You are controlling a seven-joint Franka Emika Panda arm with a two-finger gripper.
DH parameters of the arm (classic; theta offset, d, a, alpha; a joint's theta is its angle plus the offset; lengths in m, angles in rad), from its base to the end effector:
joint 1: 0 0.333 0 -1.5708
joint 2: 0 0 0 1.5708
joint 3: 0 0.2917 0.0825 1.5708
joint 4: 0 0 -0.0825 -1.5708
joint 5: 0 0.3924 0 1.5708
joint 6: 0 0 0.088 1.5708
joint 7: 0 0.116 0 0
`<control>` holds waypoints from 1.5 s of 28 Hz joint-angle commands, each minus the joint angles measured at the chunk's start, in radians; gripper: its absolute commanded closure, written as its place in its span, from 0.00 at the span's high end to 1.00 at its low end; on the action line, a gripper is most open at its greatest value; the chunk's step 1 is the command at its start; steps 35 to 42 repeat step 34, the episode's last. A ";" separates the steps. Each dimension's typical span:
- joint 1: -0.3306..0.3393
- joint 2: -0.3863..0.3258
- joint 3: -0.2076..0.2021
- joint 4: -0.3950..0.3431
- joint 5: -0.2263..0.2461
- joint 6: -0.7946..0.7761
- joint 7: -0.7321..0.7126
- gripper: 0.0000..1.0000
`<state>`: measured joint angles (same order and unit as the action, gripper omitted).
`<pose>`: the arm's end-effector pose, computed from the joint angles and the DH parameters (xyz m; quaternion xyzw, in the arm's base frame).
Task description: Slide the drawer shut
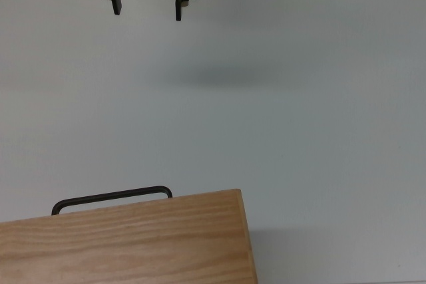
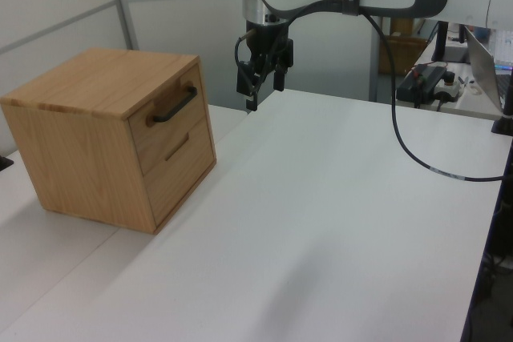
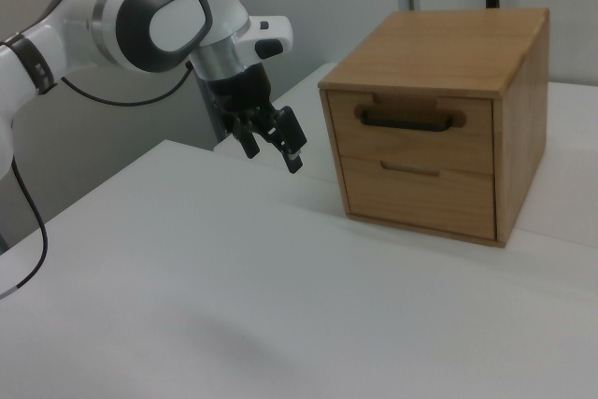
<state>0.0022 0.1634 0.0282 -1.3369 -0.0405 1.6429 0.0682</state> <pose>0.6179 0.0128 0.6151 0.9971 -0.0192 0.0721 0.0144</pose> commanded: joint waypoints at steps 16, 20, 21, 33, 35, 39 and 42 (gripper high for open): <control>0.001 -0.039 -0.004 -0.018 0.030 -0.015 0.018 1.00; 0.001 -0.038 -0.004 -0.018 0.030 -0.011 0.019 1.00; 0.001 -0.038 -0.004 -0.018 0.030 -0.009 0.019 1.00; 0.002 -0.038 -0.001 -0.018 0.033 -0.008 0.019 1.00; 0.002 -0.038 -0.001 -0.018 0.033 -0.008 0.019 1.00; 0.002 -0.038 -0.001 -0.018 0.033 -0.008 0.019 1.00; 0.002 -0.038 -0.001 -0.018 0.033 -0.008 0.019 1.00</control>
